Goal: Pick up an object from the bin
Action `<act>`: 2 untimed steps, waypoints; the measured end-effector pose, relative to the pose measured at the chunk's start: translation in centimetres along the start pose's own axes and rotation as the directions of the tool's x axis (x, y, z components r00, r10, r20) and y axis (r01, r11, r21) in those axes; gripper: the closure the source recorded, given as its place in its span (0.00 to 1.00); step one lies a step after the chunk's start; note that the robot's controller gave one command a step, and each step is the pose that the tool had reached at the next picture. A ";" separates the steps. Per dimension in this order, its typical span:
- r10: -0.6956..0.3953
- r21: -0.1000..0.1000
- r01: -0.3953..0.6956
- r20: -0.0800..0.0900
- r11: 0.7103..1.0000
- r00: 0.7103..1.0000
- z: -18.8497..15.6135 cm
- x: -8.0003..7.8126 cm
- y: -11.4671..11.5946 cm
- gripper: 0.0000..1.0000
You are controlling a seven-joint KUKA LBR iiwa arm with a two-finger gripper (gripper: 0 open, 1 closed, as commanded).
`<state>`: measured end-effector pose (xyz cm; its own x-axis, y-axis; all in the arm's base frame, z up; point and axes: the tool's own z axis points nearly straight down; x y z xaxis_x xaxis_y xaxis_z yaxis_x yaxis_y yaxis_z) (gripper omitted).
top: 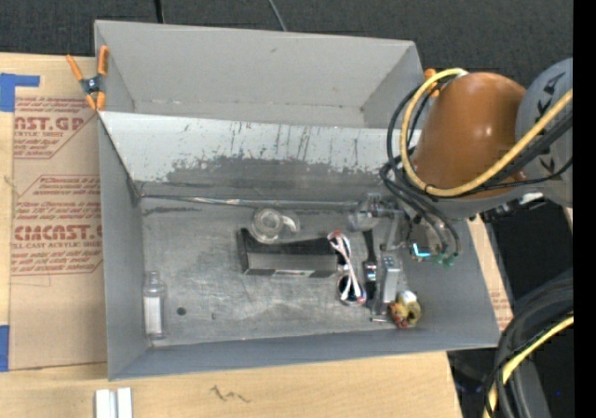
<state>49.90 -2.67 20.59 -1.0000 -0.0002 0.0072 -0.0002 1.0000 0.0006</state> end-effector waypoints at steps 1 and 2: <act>-0.001 0.000 0.001 0.008 1.000 1.000 -0.4 -0.2 0.0 0.00; -0.087 0.014 0.086 0.068 0.996 0.994 9.8 -6.2 2.6 1.00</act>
Offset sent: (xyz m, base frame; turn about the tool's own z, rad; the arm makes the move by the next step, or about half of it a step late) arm 0.0396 0.0318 -0.1272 -0.0944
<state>56.02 -0.09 10.78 -0.9944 -0.0867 -0.0606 -0.0861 0.9962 -0.0126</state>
